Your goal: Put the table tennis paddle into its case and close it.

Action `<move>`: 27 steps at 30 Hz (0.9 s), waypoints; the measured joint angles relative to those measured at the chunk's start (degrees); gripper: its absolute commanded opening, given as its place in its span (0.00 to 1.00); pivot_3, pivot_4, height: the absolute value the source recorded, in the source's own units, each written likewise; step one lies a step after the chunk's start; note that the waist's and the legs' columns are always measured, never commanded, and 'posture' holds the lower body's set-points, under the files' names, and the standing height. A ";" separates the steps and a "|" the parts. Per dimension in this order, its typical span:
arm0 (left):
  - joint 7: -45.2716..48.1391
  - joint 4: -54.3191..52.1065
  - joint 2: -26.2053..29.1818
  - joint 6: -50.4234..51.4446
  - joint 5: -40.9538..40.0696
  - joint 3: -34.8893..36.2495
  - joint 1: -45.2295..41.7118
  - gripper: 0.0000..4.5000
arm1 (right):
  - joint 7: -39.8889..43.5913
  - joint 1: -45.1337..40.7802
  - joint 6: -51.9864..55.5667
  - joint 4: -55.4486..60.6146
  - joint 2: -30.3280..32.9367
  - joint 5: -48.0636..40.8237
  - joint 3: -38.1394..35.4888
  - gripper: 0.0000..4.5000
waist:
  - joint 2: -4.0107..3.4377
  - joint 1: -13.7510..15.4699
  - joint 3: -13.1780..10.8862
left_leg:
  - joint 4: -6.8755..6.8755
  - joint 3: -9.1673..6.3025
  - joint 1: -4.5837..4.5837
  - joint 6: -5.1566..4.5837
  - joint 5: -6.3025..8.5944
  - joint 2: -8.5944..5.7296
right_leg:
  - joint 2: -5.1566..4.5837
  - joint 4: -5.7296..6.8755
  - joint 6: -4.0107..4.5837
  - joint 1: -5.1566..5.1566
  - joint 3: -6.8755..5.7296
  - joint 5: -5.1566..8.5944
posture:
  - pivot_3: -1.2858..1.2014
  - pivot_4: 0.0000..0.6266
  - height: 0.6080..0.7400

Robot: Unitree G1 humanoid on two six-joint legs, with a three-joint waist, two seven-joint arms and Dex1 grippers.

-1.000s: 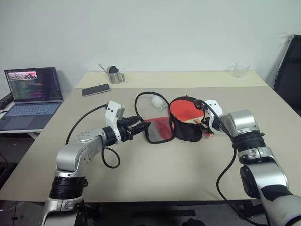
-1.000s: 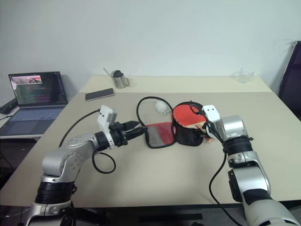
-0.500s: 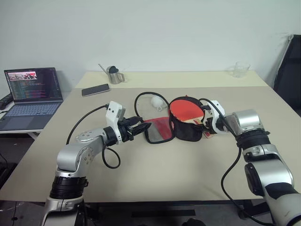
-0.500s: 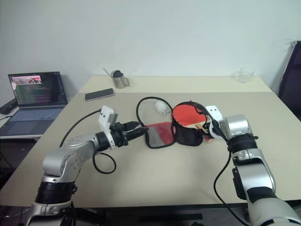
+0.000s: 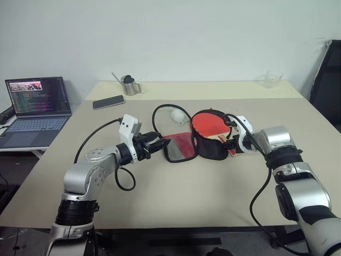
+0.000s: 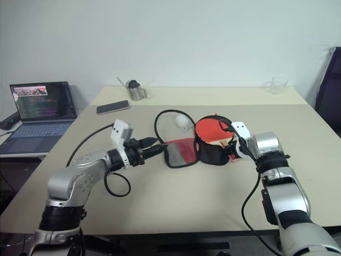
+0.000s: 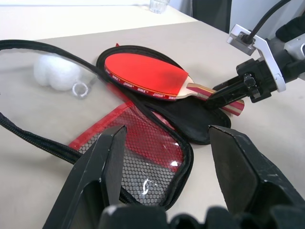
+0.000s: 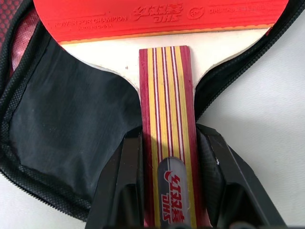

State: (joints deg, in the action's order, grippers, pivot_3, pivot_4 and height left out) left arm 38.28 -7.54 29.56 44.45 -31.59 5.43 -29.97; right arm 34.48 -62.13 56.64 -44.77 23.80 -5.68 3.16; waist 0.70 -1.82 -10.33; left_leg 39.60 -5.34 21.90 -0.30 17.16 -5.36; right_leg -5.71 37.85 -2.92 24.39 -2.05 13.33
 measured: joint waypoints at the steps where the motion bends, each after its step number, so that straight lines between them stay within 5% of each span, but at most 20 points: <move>1: -0.01 0.00 0.01 0.00 0.00 0.00 0.01 0.66 | 0.23 -0.20 -0.07 -0.23 0.09 -0.01 0.01 0.26 | 0.00 0.00 0.00 | 0.00 0.00 0.01 0.00 0.00 0.00 | 0.00 -0.01 0.00 0.00 0.00 0.00 | 0.52 0.24 1.00; 19: -0.03 -0.04 0.01 -0.01 0.05 -0.14 0.52 0.66 | 2.57 -1.59 1.05 7.04 3.04 -0.22 -1.05 0.26 | 0.00 0.06 0.00 | -0.10 -0.01 0.05 0.00 0.00 0.00 | 0.00 -0.13 0.00 0.04 -0.02 0.00 | 0.52 0.24 1.00; 27: 0.04 -0.05 0.02 -0.01 0.09 -0.37 0.50 0.66 | -5.98 -1.59 6.35 10.98 -0.46 -0.23 -5.19 0.26 | 0.00 -0.10 0.00 | -0.17 0.02 0.04 0.00 0.00 0.03 | 0.00 -0.10 0.00 0.10 0.04 0.00 | 0.52 0.24 1.00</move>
State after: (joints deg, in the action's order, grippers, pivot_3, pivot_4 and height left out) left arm 38.31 -7.60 29.58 44.44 -31.50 5.06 -29.46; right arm 28.50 -63.71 62.99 -33.79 23.33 -5.91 -2.03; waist 0.69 -1.92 -10.34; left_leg 39.42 -5.31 21.95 -0.30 17.16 -5.33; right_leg -5.71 37.75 -2.92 24.50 -2.01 13.33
